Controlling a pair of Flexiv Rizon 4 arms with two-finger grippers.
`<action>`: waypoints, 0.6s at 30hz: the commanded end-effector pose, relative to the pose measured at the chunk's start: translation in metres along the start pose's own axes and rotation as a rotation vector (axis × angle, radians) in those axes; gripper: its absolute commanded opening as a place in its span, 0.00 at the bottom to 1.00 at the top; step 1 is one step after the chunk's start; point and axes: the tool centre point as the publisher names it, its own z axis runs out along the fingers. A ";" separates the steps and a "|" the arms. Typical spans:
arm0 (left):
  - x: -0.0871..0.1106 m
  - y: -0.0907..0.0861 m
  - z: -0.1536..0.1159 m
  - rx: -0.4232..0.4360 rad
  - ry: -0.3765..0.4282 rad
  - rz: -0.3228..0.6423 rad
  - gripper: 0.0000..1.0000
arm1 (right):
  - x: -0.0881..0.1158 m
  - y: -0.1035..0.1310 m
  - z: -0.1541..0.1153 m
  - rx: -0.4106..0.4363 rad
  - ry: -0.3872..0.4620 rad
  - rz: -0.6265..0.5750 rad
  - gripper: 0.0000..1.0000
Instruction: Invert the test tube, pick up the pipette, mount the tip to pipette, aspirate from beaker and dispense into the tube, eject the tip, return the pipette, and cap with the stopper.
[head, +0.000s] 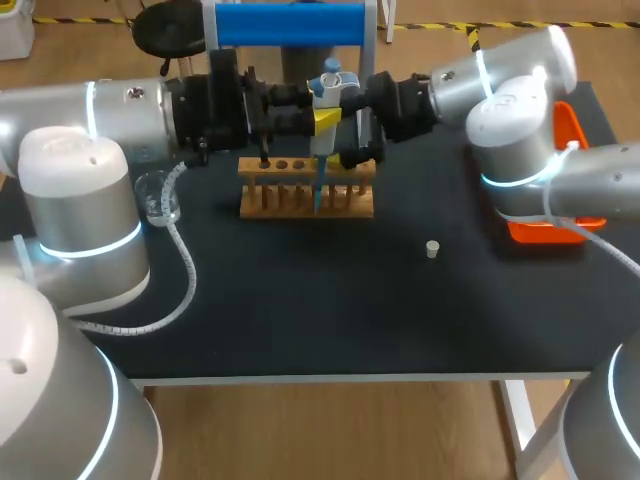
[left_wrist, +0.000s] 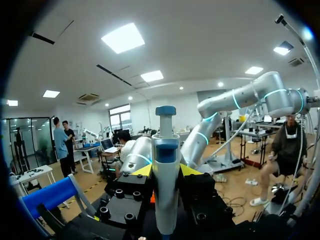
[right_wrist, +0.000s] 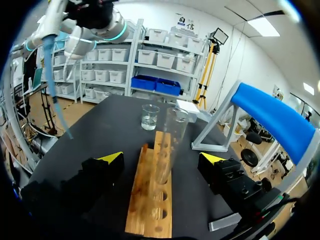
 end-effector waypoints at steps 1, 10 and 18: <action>0.000 0.000 0.002 0.002 -0.004 0.001 0.00 | 0.020 0.010 -0.053 -0.025 -0.011 -0.008 1.00; 0.000 0.000 0.002 0.002 -0.004 0.001 0.00 | 0.054 0.032 -0.101 -0.137 -0.005 0.014 1.00; 0.000 0.000 0.002 0.002 -0.004 0.001 0.00 | 0.077 0.058 -0.129 -0.247 -0.018 0.054 1.00</action>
